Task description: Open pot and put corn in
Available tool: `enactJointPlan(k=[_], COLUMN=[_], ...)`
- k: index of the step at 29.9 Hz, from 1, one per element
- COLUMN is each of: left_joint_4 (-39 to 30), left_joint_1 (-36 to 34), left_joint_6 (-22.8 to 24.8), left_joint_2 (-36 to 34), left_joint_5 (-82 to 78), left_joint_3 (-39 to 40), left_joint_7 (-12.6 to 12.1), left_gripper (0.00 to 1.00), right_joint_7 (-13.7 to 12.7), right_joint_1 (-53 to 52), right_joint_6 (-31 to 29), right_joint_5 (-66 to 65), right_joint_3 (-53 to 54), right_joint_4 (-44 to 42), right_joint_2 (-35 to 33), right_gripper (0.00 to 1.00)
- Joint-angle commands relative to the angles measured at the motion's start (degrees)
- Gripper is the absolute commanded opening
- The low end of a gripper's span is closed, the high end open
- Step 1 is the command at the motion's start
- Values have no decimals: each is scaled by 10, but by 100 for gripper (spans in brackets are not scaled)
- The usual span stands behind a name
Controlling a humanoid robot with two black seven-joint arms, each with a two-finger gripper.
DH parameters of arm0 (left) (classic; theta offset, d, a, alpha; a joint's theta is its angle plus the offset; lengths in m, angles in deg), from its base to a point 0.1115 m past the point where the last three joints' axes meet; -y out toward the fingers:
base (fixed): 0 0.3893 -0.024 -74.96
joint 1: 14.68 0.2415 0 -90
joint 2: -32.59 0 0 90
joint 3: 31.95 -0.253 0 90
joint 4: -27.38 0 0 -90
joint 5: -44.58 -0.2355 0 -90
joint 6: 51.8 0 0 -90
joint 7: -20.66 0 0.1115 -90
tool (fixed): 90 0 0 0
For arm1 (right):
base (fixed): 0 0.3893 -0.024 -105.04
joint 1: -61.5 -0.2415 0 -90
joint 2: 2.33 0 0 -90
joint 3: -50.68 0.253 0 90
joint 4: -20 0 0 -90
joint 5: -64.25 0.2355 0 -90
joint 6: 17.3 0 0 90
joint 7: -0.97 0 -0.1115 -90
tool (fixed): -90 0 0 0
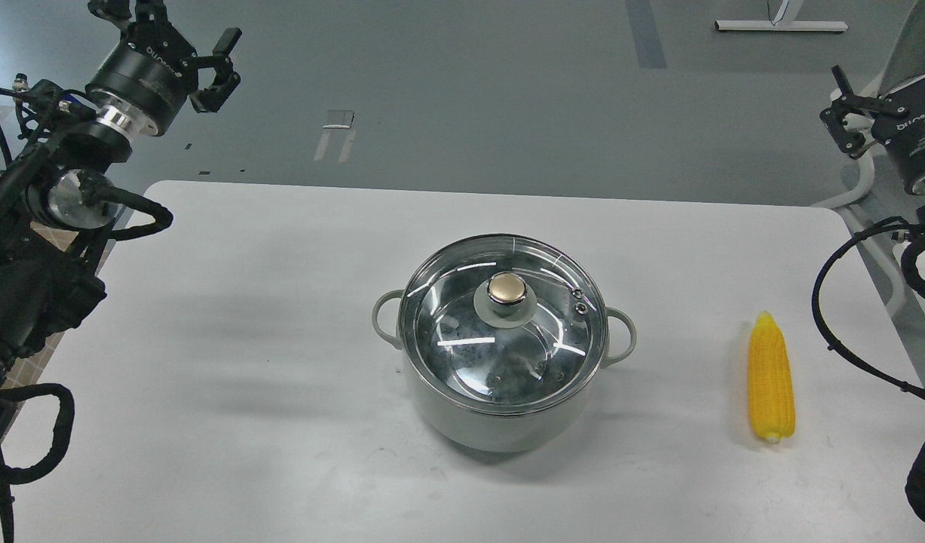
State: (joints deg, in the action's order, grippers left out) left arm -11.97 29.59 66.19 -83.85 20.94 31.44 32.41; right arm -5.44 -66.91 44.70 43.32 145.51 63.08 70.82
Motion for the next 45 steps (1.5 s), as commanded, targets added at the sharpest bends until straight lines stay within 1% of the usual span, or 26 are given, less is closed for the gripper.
enactJointPlan(k=[1,10,14,17,21,23,24,25,26,27,28,29,30,34,36,39,42,45], left_joint_4=[0,-6,-50,-127,-160,-196,-222,-239,-258,-298,-335,-351,-382,-450,-497,-527,-549,-550], left_joint_1=[1,-2,4,16,33,35,38,38,39,44,51,54,59,71,71,71,66,59], left_joint_6=[0,0,0,0,0,0,-17,-26,-35,-46,-51,-51,-51,-51,-52,-57,-72,-86], left_joint_2=[0,-9,-15,-20,-41,-58,-70,-76,-81,-90,-93,-92,-87,-84,-76,-69,-56,-50], left_joint_5=[0,2,1,-8,-25,-68,-111,-135,-162,-217,-281,-315,-381,-526,-630,-736,-836,-895], left_joint_3=[0,5,5,-2,-5,-15,-21,-24,-26,-29,-30,-31,-33,-49,-84,-123,-166,-200], left_joint_7=[0,-4,5,5,3,4,4,3,4,4,4,4,4,4,5,6,8,8], left_gripper=[98,98,98,97,97,93,87,86,85,85,85,85,84,84,83,83,82,82], right_joint_7=[0,-4,-4,-1,0,1,1,1,1,2,2,2,2,2,2,2,2,2], right_joint_1=[0,0,1,10,17,18,20,21,23,27,31,32,34,44,47,50,51,51], right_joint_6=[0,0,0,0,0,0,0,0,0,0,0,0,0,0,0,0,0,0], right_joint_5=[0,1,2,2,3,3,3,3,4,4,4,4,4,4,4,4,4,4], right_joint_3=[0,4,4,11,12,13,13,14,14,16,19,20,22,24,26,30,30,31], right_joint_4=[1,-1,2,23,31,31,31,31,31,32,32,33,35,41,44,49,51,52], right_joint_2=[0,-5,-20,-22,-22,-22,-22,-22,-22,-21,-20,-20,-20,-21,-21,-21,-21,-20], right_gripper=[100,100,100,100,100,100,100,100,100,100,100,100,100,100,100,100,100,100])
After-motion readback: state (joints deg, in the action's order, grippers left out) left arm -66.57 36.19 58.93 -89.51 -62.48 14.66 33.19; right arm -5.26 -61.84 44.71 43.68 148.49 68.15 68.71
